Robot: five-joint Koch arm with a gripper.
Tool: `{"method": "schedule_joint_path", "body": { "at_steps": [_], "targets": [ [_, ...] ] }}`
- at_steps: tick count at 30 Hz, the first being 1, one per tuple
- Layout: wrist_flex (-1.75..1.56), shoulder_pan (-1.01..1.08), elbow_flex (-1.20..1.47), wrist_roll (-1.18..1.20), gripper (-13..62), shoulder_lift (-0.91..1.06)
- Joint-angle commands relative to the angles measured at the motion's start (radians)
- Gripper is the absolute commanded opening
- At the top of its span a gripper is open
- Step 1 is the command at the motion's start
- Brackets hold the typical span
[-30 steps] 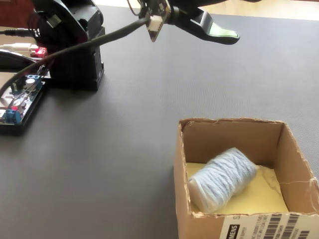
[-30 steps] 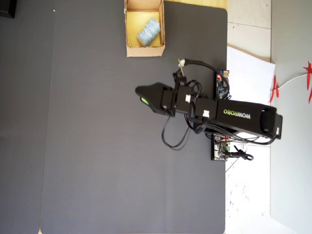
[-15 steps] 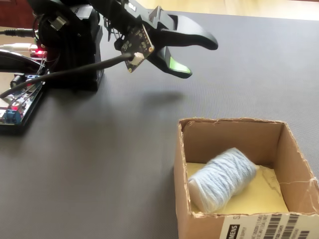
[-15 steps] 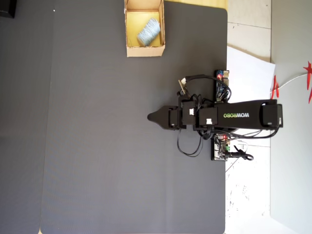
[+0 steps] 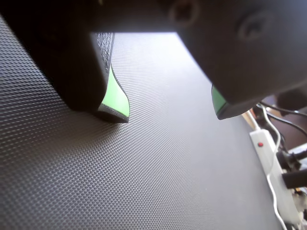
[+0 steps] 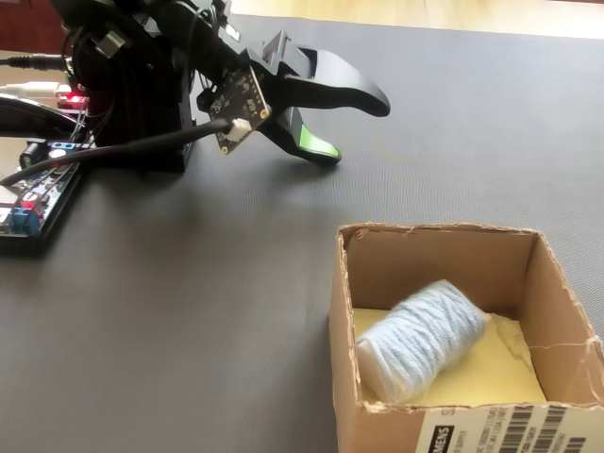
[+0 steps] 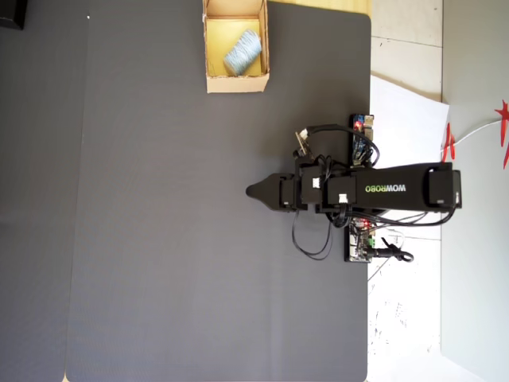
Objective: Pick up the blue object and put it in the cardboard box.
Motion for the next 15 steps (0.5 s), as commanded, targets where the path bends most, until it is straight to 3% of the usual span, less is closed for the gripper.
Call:
{"method": "schedule_joint_path", "body": {
  "at_steps": [1, 15],
  "targets": [
    [0.12, 0.0, 0.038, 0.021, 34.1, 0.092],
    [0.112, 0.014, 0.037, 0.011, 34.1, 0.091]
  ]
}}
